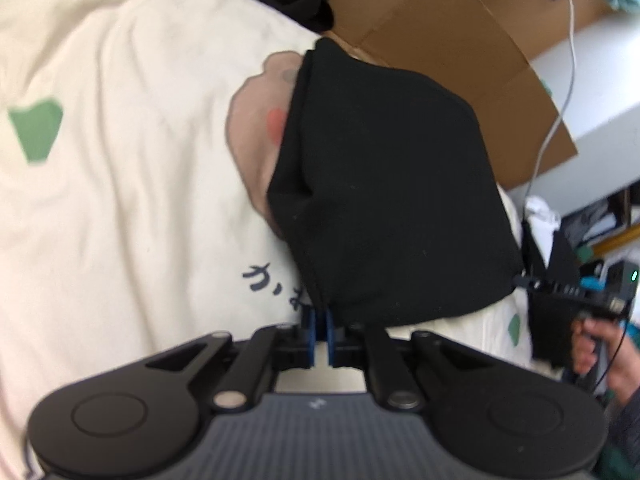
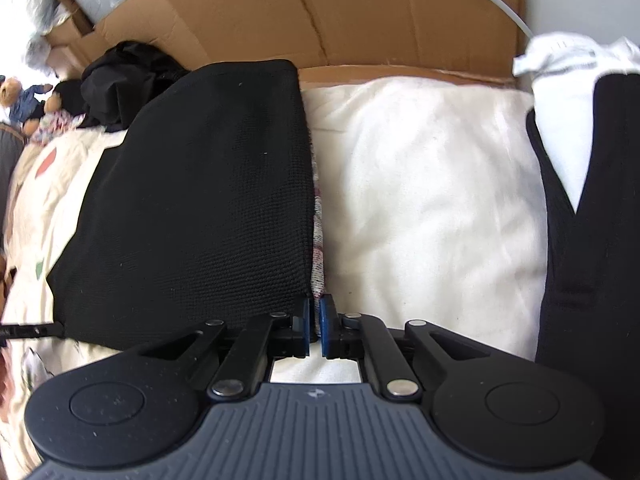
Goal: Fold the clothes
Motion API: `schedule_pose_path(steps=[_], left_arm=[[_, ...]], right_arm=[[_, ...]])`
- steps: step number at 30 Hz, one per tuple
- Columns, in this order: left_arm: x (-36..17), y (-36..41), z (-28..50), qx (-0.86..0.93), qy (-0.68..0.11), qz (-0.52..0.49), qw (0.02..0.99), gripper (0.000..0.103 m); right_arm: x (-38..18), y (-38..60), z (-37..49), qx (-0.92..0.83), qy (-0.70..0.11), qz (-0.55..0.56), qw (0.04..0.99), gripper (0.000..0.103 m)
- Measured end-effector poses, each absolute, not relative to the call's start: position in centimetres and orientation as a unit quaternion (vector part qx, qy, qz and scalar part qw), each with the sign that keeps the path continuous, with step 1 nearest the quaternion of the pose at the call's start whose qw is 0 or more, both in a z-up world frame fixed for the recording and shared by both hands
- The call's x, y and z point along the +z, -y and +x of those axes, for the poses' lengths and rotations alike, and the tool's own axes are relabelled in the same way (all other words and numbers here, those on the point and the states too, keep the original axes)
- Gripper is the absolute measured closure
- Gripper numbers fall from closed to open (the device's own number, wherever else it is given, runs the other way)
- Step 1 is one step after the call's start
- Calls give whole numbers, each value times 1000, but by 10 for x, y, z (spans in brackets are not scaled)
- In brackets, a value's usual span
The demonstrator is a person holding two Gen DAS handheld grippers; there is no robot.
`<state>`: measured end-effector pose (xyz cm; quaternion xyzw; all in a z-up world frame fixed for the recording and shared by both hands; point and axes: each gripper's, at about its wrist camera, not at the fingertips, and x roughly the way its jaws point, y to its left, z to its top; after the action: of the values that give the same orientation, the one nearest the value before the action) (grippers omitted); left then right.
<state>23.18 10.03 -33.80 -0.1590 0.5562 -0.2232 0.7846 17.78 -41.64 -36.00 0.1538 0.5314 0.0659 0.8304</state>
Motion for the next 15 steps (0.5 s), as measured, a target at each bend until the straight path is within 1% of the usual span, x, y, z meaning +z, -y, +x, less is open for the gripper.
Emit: schedule_pose_path(steps=[4, 7, 11, 12, 14, 15], left_arm=[[-315, -108, 230, -196, -520, -177, 813, 96], [-293, -103, 232, -197, -484, -144, 840, 96], [-280, -95, 244, -219, -465, -157, 844, 94], [-279, -91, 246, -226, -460, -164, 843, 94], [-280, -80, 250, -241, -457, -171, 839, 92], [-282, -73, 251, -247, -457, -167, 838, 92]], right_arm=[[-347, 417, 175, 67, -519, 155, 838, 94], [-337, 419, 174, 61, -506, 147, 848, 93], [-325, 420, 178, 55, -487, 142, 860, 91], [-322, 419, 179, 56, -481, 142, 863, 89], [-318, 415, 181, 61, -470, 142, 869, 79], [-319, 411, 183, 66, -468, 136, 871, 69]])
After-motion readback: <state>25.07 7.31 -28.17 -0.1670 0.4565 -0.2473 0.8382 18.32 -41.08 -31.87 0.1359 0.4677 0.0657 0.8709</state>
